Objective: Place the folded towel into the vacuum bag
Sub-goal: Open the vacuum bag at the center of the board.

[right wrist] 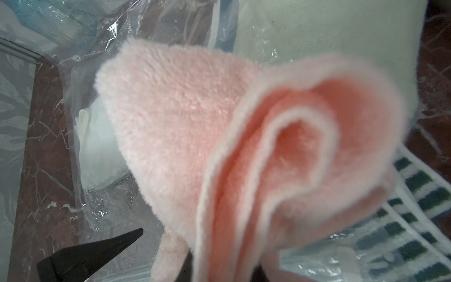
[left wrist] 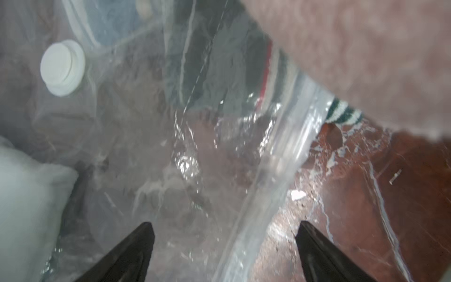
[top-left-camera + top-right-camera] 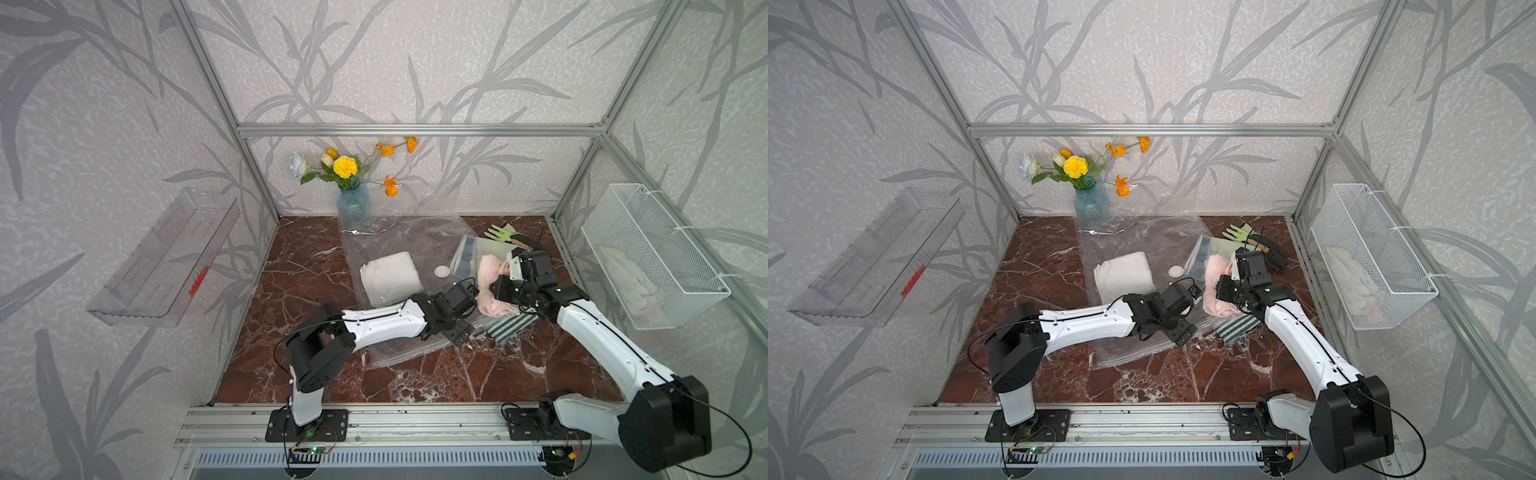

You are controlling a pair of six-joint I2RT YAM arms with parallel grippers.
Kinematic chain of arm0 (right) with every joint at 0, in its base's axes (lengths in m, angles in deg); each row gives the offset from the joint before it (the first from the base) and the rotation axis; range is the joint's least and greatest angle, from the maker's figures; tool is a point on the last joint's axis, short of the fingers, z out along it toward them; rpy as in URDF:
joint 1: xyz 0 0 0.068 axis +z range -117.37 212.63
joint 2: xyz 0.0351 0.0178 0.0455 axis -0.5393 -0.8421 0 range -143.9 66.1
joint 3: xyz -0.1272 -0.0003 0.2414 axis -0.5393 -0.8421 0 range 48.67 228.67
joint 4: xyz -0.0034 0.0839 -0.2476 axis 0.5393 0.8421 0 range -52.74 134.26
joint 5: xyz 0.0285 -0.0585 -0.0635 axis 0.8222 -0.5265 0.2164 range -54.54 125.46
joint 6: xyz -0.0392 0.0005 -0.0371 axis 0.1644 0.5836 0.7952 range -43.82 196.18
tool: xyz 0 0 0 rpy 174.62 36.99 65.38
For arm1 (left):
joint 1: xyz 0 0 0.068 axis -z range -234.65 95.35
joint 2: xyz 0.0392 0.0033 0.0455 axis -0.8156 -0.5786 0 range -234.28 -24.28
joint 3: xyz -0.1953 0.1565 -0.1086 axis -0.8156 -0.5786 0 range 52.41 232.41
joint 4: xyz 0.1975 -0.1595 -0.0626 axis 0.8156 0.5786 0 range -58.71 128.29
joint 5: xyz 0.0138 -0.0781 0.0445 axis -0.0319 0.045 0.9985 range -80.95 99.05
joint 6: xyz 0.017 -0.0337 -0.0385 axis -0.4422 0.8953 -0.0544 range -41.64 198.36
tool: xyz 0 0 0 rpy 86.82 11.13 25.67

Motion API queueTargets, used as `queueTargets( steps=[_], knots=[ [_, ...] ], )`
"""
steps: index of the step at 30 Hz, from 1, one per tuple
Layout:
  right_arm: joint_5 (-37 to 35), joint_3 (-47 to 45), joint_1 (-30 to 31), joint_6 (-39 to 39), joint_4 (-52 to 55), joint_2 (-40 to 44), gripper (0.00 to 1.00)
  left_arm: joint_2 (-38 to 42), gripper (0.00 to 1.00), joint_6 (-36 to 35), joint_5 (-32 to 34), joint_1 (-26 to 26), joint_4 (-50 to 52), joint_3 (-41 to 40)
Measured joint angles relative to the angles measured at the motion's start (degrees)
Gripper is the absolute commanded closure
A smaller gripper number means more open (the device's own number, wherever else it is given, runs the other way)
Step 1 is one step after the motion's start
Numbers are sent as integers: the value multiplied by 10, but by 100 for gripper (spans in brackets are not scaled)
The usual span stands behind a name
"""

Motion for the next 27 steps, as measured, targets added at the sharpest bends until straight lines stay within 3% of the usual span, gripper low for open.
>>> queueTargets(
  steps=[7,27],
  knots=[
    [-12,30,-2,14,11,-57,96,-70,2,-51,38,7,9,89],
    [-55,64,-11,47,38,-85,95,-79,2,-63,30,21,36,101]
  ],
)
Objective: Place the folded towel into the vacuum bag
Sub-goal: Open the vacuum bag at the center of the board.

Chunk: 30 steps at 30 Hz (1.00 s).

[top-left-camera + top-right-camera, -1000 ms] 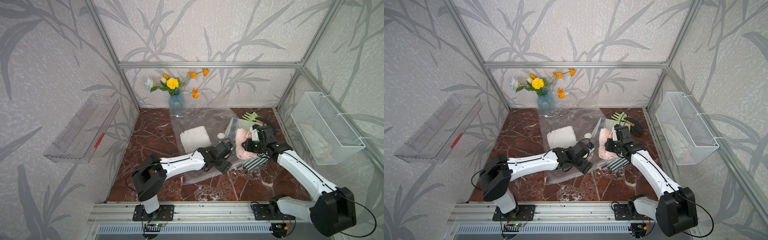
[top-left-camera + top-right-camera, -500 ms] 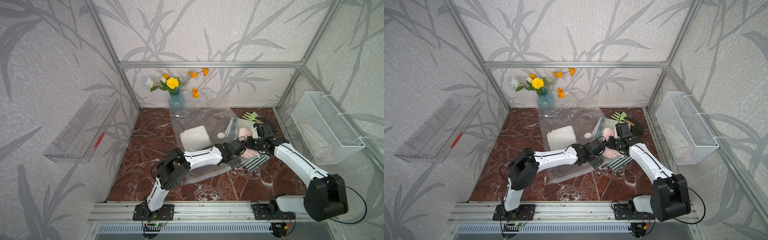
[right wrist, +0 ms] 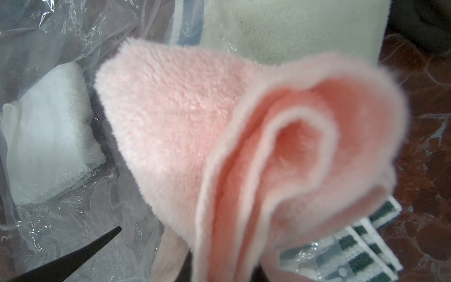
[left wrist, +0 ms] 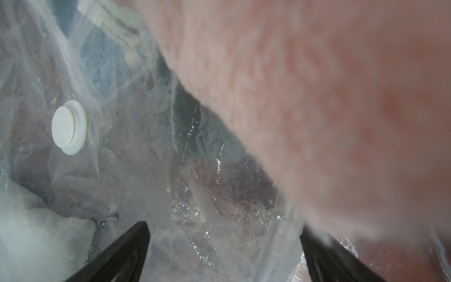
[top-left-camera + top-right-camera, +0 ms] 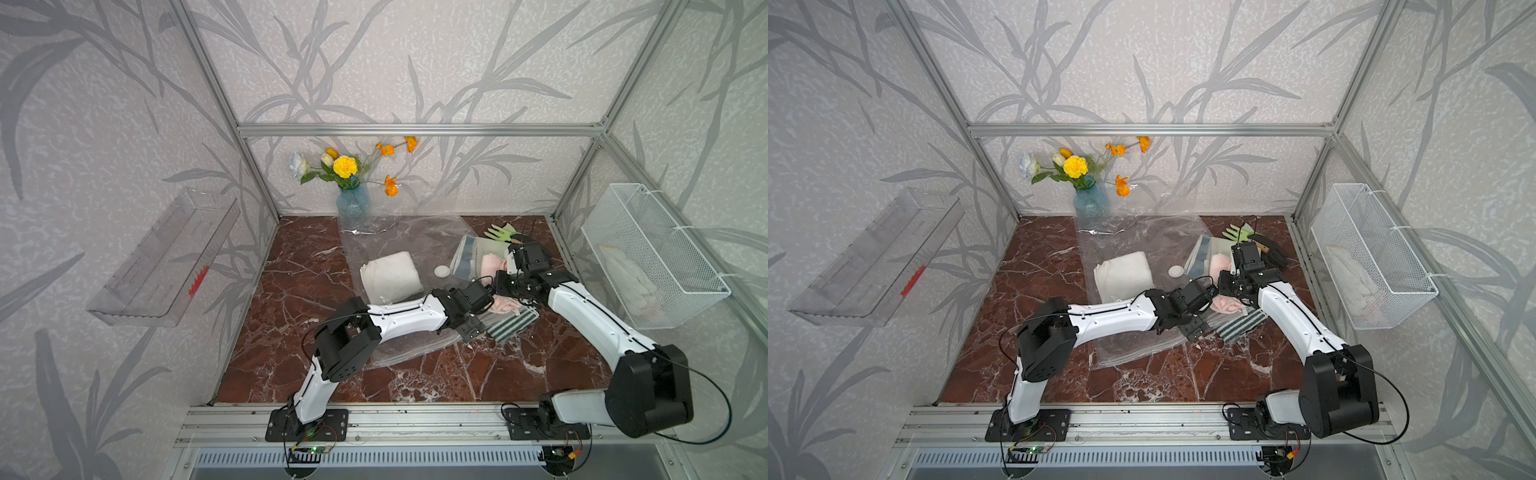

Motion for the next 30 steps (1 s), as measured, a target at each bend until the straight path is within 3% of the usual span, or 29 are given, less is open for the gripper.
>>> queueTargets(
  steps=[10,16,24,30],
  knots=[
    [-2,9,-43,5,2,53,95,76,2,29,-44,3,-94,-71],
    [21,14,-43,6,2,42,95,48,2,21,-68,0,-110,-49],
    [32,14,-43,7,-2,-2,95,9,3,-2,-21,0,-112,-46],
    [29,14,-43,13,-3,-24,96,3,11,-23,24,0,-107,-46]
  ],
)
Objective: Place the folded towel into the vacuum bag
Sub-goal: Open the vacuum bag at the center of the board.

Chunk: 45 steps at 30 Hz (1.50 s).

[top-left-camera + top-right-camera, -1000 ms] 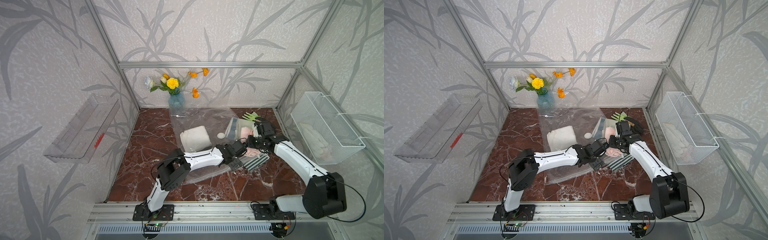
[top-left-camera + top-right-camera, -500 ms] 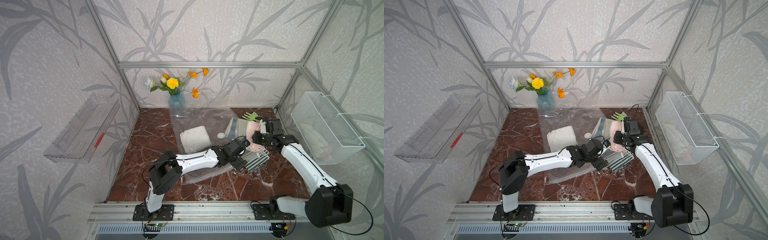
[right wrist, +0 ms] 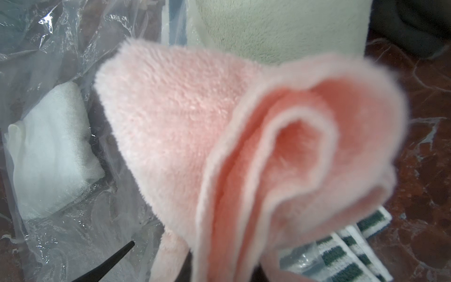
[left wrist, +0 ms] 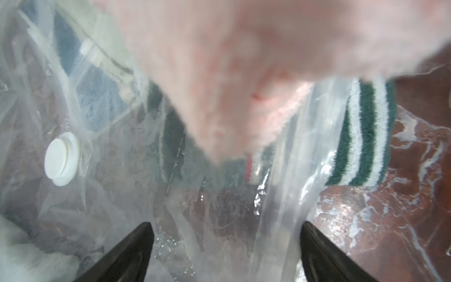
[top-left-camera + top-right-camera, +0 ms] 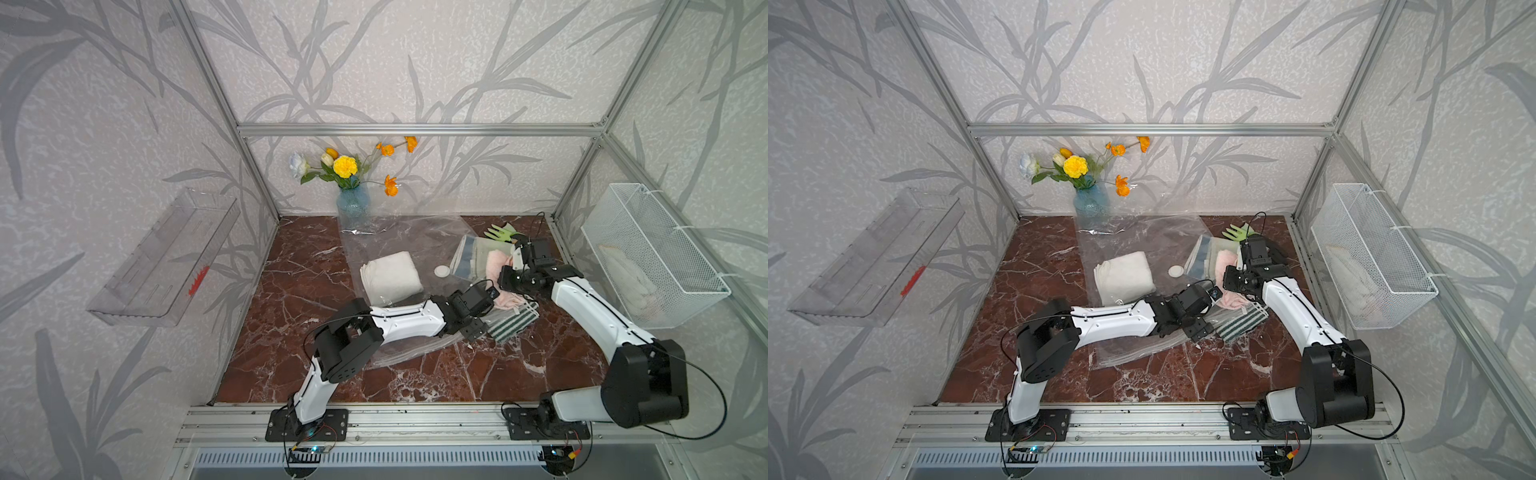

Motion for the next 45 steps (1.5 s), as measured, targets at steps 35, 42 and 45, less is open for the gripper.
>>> queueTargets(
  steps=[35,42,45],
  knots=[
    [-43,24,162,-36,-23,-103,100,169,42,58,96,-63,10,-253],
    [-138,60,157,24,2,-158,100,199,83,93,102,-83,59,-300],
    [-156,73,170,43,13,-147,100,201,94,105,95,-88,64,-300]
  ],
)
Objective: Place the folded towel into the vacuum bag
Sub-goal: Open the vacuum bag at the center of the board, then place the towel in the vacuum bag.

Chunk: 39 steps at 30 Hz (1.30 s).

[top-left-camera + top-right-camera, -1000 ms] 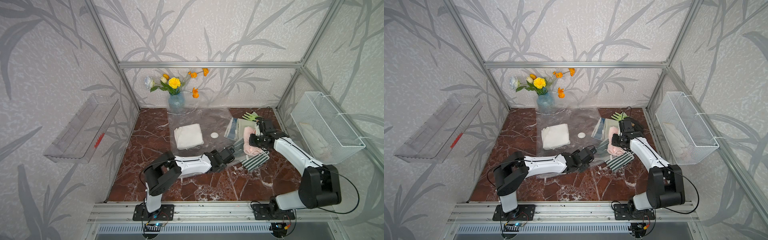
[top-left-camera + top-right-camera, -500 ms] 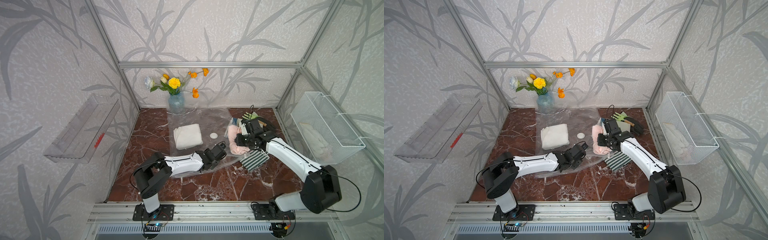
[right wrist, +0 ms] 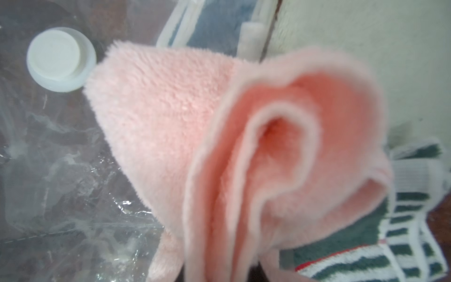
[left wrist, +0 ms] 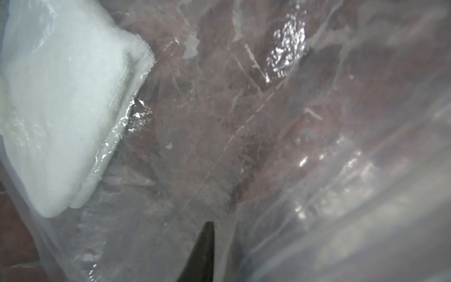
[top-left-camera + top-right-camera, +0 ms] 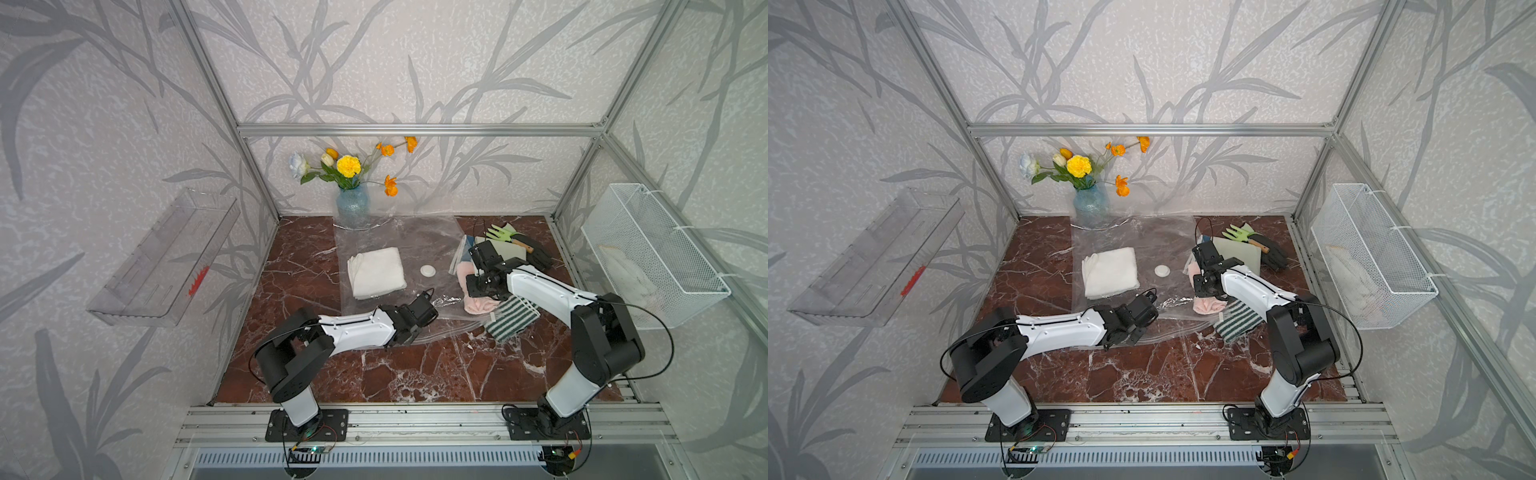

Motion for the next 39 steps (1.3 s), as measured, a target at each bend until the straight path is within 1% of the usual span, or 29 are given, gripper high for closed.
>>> queueTargets(
  steps=[3,6,9,11,13,14,16,21,25,30,32,33,34,36,37,38,39],
  knots=[
    [13,1,31,7,28,45,100,0,100,9,-19,-5,7,14],
    [71,-13,55,1,47,133,100,0,100,23,-42,-11,9,48],
    [131,-64,68,-25,45,243,100,0,100,43,-61,-15,5,88],
    [157,-115,89,-52,34,304,100,3,100,55,-72,-16,-1,108],
    [176,-160,120,-73,21,329,100,12,100,65,-80,-17,-7,118],
    [187,-177,132,-82,16,329,100,18,100,69,-83,-18,-7,122],
    [196,-199,141,-93,0,303,100,32,100,77,-83,-18,-10,125],
    [209,-217,139,-99,-64,177,100,59,100,87,-81,-25,-17,131],
    [214,-221,139,-93,-89,123,100,66,100,91,-90,-28,-31,133],
    [244,-174,140,-83,-96,85,100,66,100,93,-113,-31,-37,133],
    [265,-147,141,-84,-113,66,97,66,100,93,-116,-31,-38,133],
    [274,-136,143,-85,-125,55,93,66,100,93,-116,-31,-39,133],
    [284,-127,144,-87,-139,43,83,66,100,93,-116,-31,-40,133],
    [302,-118,146,-93,-168,17,54,66,100,94,-116,-31,-41,132],
    [311,-118,145,-94,-181,4,36,66,100,94,-116,-31,-41,132],
    [320,-118,143,-94,-187,-8,24,66,100,94,-116,-31,-42,132],
    [339,-120,140,-96,-196,-20,14,66,100,94,-116,-31,-41,131]
  ],
)
